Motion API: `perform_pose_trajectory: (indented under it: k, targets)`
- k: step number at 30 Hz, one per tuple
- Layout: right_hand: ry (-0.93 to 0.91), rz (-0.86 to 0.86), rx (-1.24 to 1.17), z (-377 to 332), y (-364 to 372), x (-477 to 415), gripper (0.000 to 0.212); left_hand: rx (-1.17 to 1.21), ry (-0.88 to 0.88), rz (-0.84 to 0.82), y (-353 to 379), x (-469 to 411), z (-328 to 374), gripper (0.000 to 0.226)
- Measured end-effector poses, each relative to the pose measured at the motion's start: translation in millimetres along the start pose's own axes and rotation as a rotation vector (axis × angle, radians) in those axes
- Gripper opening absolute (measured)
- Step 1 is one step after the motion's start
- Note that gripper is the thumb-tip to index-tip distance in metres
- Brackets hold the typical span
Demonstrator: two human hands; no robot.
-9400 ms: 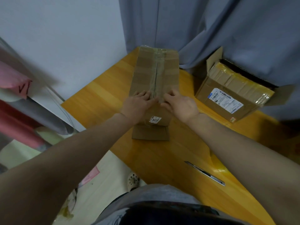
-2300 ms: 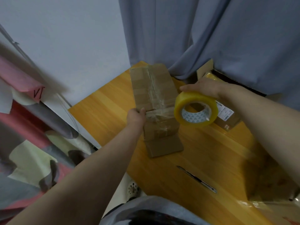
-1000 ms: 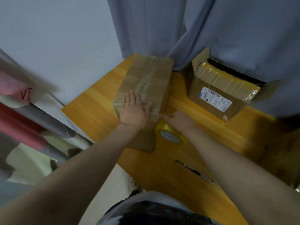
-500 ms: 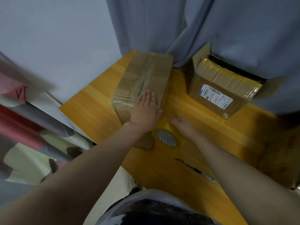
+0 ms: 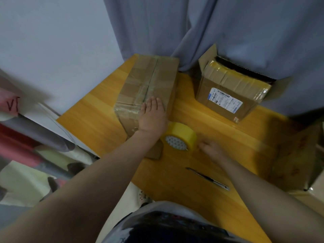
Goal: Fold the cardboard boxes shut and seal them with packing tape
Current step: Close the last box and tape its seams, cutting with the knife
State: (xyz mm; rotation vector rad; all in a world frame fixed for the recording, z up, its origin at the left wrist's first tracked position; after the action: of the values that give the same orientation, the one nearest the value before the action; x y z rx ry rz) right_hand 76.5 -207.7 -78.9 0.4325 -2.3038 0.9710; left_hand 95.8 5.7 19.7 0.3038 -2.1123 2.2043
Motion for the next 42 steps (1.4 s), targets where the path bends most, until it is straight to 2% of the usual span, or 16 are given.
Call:
perform_pose_trajectory:
  k: [4, 8, 10, 13, 17, 20, 23, 26, 28, 30, 32, 34, 36, 39, 40, 42]
  targets:
    - [-0.002, -0.15, 0.752, 37, 16, 26, 0.034, -0.007, 0.011, 0.021, -3, 2, 1, 0.061]
    - [-0.028, -0.155, 0.929, 54, 29, 31, 0.022, -0.005, 0.041, 0.036, -4, 2, -4, 0.059]
    - [-0.004, -0.17, 0.861, 57, 28, 32, 0.012, 0.001, 0.07, 0.031, -6, 2, -12, 0.06]
    - [0.121, -0.136, 0.452, 69, 17, 28, 0.014, -0.011, 0.145, 0.019, -8, 3, -33, 0.064]
    - [0.187, 0.134, 0.127, 61, -16, 20, 0.02, -0.027, 0.217, 0.044, -17, 7, -63, 0.067]
    - [0.054, 0.277, -0.087, 7, -28, 23, 0.011, -0.077, 0.134, 0.127, -19, 13, -78, 0.063]
    - [-0.107, 0.233, -0.262, -69, -18, 28, 0.016, -0.069, 0.0, 0.192, -17, 21, -87, 0.061]
    - [-0.343, 0.142, -0.261, -149, 1, 40, 0.019, -0.037, -0.01, 0.26, -21, 24, -91, 0.05]
    - [-0.487, 0.073, -0.146, -192, 16, 46, 0.028, 0.078, -0.026, 0.309, -23, 25, -96, 0.053]
    - [-0.591, -0.046, -0.027, -223, 36, 47, 0.034, 0.255, -0.075, 0.324, -18, 31, -101, 0.074]
    - [-0.685, -0.141, 0.066, -241, 53, 44, 0.036, 0.446, -0.222, 0.397, -12, 45, -109, 0.086]
    - [-0.747, -0.186, 0.169, -249, 62, 36, 0.042, 0.603, -0.395, 0.534, 2, 62, -117, 0.077]
    - [-0.754, -0.189, 0.354, -251, 67, 24, 0.05, 0.874, -0.576, 0.454, 38, 72, -118, 0.07]
    - [-0.768, -0.119, 0.553, -250, 71, 11, 0.058, 1.59, -0.894, 0.123, 93, 79, -92, 0.11]
    - [-0.774, -0.09, 0.561, -250, 73, 10, 0.059, 1.702, -0.943, 0.088, 101, 78, -86, 0.12]
    - [-0.781, -0.038, 0.579, -251, 75, 12, 0.062, 1.823, -0.95, 0.1, 103, 68, -78, 0.116]
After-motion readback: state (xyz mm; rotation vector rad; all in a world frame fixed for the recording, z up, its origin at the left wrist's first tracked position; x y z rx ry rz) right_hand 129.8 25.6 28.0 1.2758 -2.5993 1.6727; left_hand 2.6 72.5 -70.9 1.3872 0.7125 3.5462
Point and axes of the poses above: each hand's wrist, its own x-axis away from the middle knuckle, its own y-axis out of the palm, z = x × y, the point moved 6 cm from there along -x, towards the middle knuckle, and after that the axes turned 4 degrees about y, right-handed, at the moved point
